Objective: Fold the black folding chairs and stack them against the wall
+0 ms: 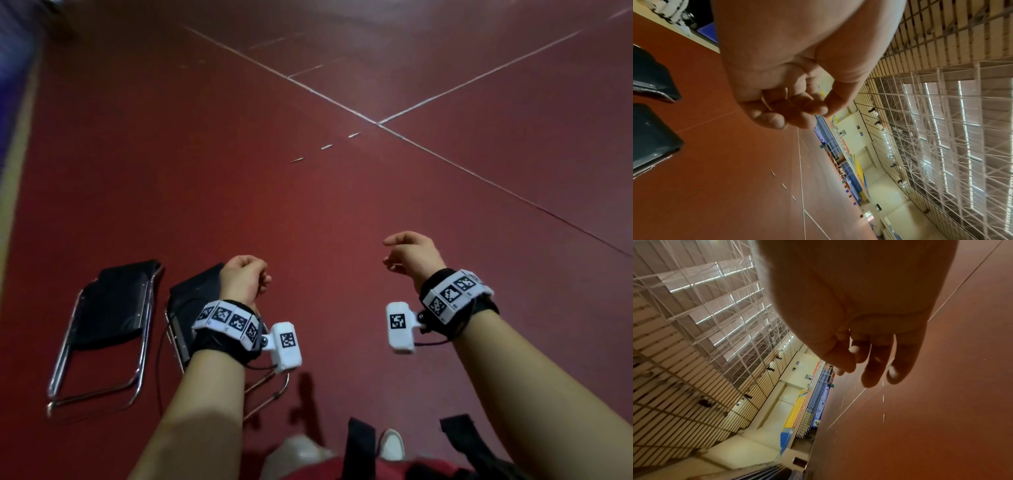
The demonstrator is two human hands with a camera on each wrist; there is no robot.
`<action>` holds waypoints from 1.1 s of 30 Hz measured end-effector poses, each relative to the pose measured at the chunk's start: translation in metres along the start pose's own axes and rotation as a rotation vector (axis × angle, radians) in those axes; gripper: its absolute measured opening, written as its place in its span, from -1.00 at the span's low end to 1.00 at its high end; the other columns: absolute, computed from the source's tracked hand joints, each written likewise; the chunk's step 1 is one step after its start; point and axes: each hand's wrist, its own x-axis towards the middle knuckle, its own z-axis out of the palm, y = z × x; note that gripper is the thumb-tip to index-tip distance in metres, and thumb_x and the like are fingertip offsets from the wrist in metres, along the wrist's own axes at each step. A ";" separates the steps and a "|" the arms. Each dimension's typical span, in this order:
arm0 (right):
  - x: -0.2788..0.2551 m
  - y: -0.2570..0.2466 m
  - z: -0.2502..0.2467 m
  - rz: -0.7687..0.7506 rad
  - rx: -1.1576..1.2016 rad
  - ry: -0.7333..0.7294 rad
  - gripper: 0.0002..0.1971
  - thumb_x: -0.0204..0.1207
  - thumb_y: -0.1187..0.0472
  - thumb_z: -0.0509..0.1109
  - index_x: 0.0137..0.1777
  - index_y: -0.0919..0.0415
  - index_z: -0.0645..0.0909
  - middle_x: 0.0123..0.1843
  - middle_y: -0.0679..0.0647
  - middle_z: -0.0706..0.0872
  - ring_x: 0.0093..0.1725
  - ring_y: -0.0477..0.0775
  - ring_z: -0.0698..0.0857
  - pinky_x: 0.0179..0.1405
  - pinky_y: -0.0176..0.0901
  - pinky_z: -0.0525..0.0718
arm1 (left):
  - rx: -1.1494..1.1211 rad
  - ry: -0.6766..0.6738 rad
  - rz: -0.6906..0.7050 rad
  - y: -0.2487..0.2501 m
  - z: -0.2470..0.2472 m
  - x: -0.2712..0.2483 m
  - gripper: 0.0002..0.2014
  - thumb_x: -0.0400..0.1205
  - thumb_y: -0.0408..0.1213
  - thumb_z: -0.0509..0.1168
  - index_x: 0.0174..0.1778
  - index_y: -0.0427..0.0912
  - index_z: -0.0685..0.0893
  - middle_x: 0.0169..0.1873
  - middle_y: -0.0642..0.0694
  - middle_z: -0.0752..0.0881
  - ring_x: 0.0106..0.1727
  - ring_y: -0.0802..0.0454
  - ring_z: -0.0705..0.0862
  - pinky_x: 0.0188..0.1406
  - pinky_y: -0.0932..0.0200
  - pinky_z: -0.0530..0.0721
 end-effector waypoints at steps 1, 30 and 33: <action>0.024 -0.011 0.012 -0.002 -0.011 -0.024 -0.68 0.43 0.64 0.12 -0.16 0.26 0.60 -0.38 0.20 0.58 -0.37 0.13 0.65 -0.30 -0.11 0.59 | 0.003 0.023 -0.004 0.006 0.004 0.018 -0.79 0.60 -0.55 0.28 -0.25 -0.16 0.57 -0.48 -0.11 0.58 -0.48 0.04 0.59 -0.54 0.23 0.53; 0.557 -0.196 0.523 0.020 -0.277 -0.547 -0.77 0.49 0.52 0.25 -0.09 0.19 0.61 -0.25 0.15 0.65 -0.33 0.10 0.67 -0.22 -0.07 0.66 | -0.212 0.515 -0.219 0.119 -0.055 0.635 -0.90 0.67 -0.38 0.32 -0.10 -0.09 0.60 -0.23 -0.08 0.65 -0.35 0.10 0.62 -0.44 0.20 0.60; 0.609 -0.206 0.587 -0.008 -0.352 -0.674 -0.78 0.51 0.50 0.25 -0.10 0.18 0.62 -0.24 0.15 0.66 -0.29 0.14 0.69 -0.15 0.01 0.69 | -0.249 0.633 -0.241 0.123 -0.063 0.676 -0.93 0.68 -0.38 0.31 -0.08 -0.14 0.64 -0.29 -0.08 0.64 -0.36 0.09 0.61 -0.42 0.19 0.58</action>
